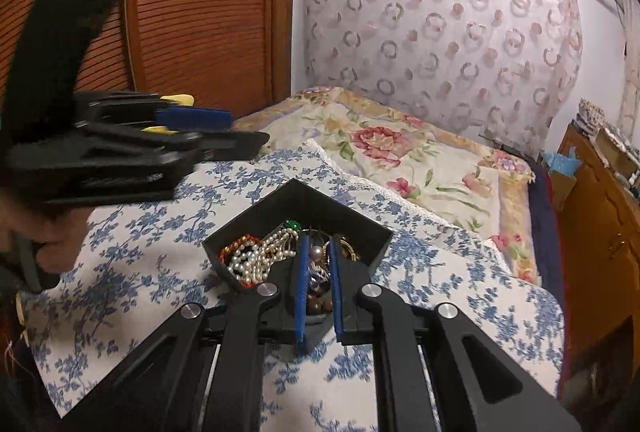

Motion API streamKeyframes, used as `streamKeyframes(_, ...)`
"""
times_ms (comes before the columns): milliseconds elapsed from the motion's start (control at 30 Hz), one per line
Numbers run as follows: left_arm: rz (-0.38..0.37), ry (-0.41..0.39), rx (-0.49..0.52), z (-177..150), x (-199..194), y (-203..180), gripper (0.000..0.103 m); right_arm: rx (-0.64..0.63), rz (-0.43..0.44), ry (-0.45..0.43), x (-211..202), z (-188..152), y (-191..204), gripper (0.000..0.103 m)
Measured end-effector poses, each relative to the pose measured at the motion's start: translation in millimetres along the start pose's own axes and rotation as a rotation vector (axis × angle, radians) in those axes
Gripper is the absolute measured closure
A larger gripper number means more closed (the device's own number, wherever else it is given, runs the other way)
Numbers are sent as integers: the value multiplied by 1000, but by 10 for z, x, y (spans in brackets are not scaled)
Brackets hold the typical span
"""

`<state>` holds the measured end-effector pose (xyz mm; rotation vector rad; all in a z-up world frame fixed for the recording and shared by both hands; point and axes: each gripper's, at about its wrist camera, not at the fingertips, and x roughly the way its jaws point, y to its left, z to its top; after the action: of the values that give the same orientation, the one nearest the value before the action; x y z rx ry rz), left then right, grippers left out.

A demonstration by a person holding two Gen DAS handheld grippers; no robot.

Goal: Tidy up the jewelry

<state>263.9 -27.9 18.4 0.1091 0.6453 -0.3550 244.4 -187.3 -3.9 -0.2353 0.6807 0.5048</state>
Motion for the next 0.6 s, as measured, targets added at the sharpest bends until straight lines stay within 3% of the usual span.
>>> streamKeyframes(100, 27, -7, -20, -124, -57, 125, 38, 20, 22, 13, 209, 59, -21, 91)
streamKeyframes(233, 50, -9, -50, -281, -104, 285, 20, 59, 52, 30, 469, 135, -32, 91)
streamKeyframes(467, 76, -3, -88, -508, -190, 495, 11, 130, 79, 47, 720, 259, -57, 91)
streamKeyframes(500, 78, -7, -95, -539, -218, 519, 9, 135, 80, 45, 720, 268, -57, 88)
streamKeyframes(533, 78, -9, -100, -562, -239, 523, 8, 136, 80, 41, 708, 272, -51, 77)
streamKeyframes(600, 81, -16, -105, -606, -279, 514, 7, 134, 76, 32, 675, 280, -51, 65)
